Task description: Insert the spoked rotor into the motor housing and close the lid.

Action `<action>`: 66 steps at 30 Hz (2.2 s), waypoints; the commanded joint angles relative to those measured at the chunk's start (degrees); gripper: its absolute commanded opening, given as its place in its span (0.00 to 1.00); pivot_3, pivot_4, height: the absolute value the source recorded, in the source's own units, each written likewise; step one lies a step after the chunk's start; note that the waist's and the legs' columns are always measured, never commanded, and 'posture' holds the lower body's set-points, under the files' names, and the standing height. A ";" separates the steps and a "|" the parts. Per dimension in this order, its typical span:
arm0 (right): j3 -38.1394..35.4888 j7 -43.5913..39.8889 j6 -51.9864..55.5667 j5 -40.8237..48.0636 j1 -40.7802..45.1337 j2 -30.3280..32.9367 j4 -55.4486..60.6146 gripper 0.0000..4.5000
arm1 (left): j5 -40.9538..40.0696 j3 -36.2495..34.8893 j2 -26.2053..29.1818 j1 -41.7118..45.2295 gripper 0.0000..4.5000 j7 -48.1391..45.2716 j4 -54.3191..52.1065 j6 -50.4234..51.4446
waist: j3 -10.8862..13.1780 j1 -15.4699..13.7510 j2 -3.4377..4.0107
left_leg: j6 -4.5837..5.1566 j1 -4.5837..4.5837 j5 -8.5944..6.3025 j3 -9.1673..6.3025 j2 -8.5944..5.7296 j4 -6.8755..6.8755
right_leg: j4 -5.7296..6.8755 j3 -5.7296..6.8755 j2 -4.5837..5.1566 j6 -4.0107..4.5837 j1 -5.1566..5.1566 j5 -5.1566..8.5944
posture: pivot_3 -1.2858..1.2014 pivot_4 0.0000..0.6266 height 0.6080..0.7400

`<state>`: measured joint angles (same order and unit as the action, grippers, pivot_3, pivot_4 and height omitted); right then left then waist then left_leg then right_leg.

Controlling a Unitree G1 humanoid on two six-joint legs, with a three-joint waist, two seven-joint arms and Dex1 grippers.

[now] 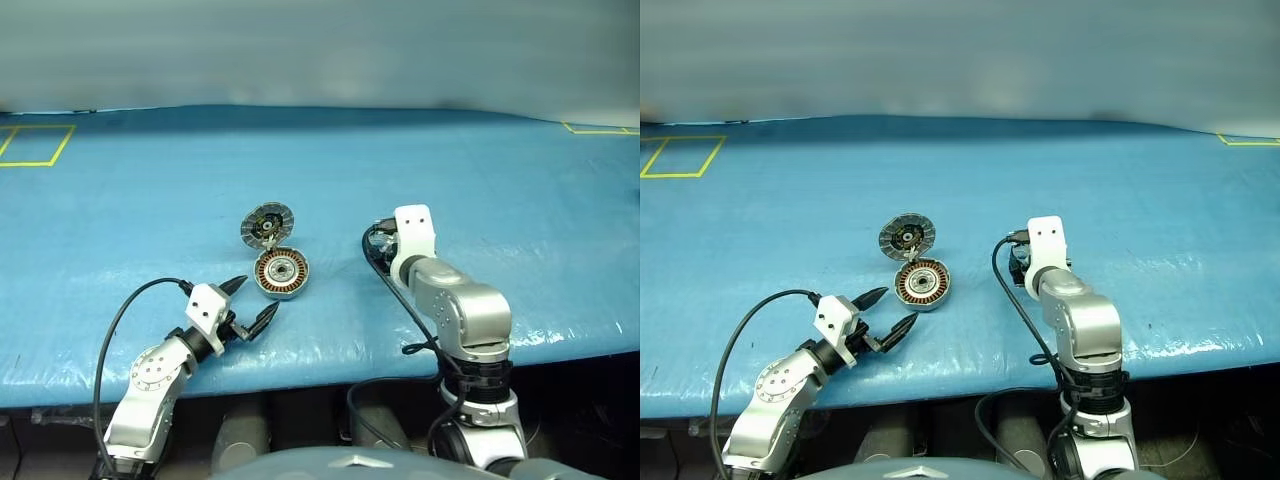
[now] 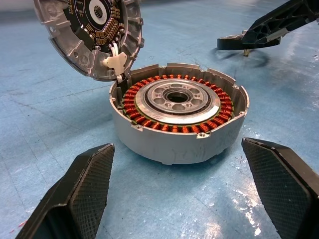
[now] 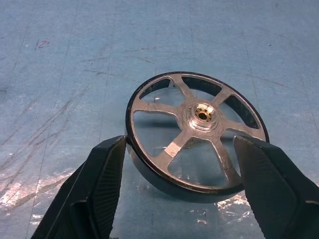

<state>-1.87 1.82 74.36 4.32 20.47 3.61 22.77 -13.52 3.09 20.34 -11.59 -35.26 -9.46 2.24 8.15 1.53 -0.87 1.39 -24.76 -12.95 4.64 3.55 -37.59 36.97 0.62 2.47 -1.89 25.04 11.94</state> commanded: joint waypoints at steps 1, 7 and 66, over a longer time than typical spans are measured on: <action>-1.29 0.78 -0.52 -0.56 -0.09 -0.49 1.30 0.80 | 0.03 0.33 0.01 -0.08 1.00 -0.19 -1.35 -0.42 | 0.00 0.01 0.00 | 0.00 0.00 0.00 0.00 0.00 0.00 | 0.00 0.00 0.00 0.00 0.00 0.00 | 0.52 0.24 1.00; -2.13 0.18 -0.65 0.16 -0.18 -1.02 2.56 0.80 | 0.05 0.49 -0.10 -0.33 1.00 -0.04 -1.57 -0.37 | 0.00 0.02 0.01 | 0.00 0.00 0.00 -0.01 0.00 0.00 | 0.00 0.00 0.00 0.01 0.01 0.00 | 0.52 0.24 1.00; 0.80 4.88 -7.00 -3.68 -3.67 -6.72 1.92 0.80 | -0.01 1.00 0.31 0.52 1.00 -0.38 -1.23 -0.04 | 0.00 0.55 0.02 | 0.00 0.03 0.00 0.00 0.02 0.01 | 0.00 0.00 0.01 0.00 -0.01 0.01 | 0.52 0.24 1.00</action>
<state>-1.48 6.47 68.01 0.90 16.57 -2.99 22.60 -13.52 3.87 20.42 -11.41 -35.24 -9.46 2.34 8.15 2.08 -0.85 1.39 -24.74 -12.95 4.63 3.57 -37.58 36.97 0.62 2.47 -1.89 25.03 11.96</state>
